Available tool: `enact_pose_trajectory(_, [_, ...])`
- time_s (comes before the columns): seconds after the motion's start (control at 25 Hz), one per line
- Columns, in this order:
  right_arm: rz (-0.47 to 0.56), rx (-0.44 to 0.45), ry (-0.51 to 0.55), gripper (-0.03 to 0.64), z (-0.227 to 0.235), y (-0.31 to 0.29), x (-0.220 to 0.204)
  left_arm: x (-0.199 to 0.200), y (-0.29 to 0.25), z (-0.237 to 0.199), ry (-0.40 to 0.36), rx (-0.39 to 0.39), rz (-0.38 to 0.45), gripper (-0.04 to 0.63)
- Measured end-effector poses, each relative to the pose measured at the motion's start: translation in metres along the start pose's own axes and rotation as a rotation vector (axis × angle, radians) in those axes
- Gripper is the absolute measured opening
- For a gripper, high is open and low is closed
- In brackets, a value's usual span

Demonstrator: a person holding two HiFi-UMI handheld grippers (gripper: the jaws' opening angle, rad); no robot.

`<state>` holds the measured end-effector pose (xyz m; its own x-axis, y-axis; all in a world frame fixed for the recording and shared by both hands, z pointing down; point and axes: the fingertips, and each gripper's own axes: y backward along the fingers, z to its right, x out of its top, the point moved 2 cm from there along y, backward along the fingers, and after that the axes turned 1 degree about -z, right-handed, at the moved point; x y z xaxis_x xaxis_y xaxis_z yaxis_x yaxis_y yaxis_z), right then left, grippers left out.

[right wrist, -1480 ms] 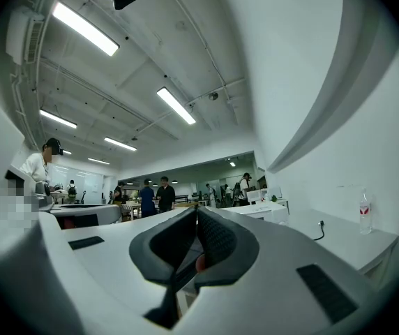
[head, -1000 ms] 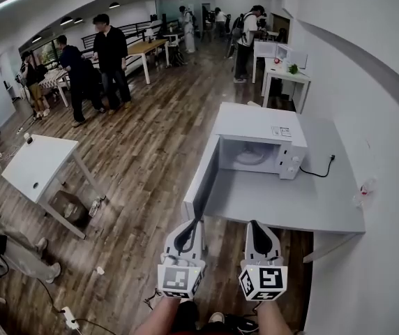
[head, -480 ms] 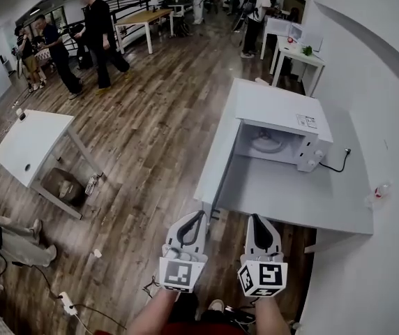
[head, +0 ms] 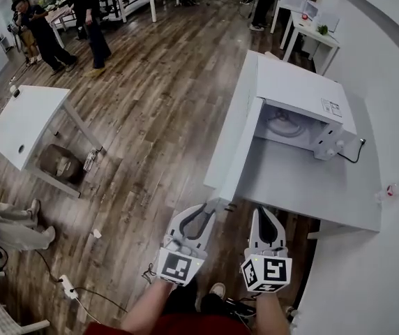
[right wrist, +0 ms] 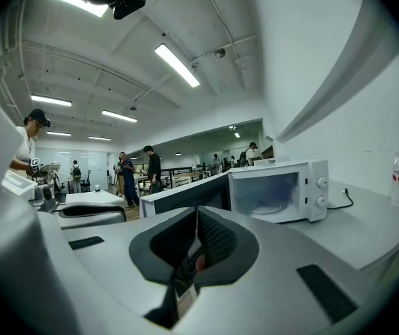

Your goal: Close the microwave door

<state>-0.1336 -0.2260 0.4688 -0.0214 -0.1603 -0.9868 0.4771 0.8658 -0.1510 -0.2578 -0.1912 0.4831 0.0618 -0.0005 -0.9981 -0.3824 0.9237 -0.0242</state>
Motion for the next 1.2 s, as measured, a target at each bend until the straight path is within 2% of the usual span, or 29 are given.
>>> enact_pose_trajectory(0.08, [-0.015, -0.014, -0.002, 0.029, 0.001, -0.005, -0.004, -0.011, -0.004, -0.003, 0.001, -0.052, -0.031, 0.137])
enact_pose_trajectory(0.2, [-0.026, -0.024, 0.009, 0.029, 0.004, -0.011, -0.008, -0.021, -0.012, -0.009, -0.029, -0.114, -0.045, 0.152])
enact_pose_trajectory(0.68, [-0.089, -0.108, 0.020, 0.029, 0.014, -0.030, -0.027, -0.051, -0.045, -0.016, -0.061, -0.437, -0.101, 0.189])
enact_pose_trajectory(0.92, [-0.093, -0.147, 0.023, 0.029, 0.020, -0.038, -0.026, -0.051, -0.053, -0.004, -0.027, -0.562, -0.067, 0.192])
enact_pose_trajectory(1.2, [-0.099, -0.212, 0.014, 0.029, 0.036, -0.033, -0.034, -0.055, -0.062, 0.016, -0.073, -0.657, -0.082, 0.170])
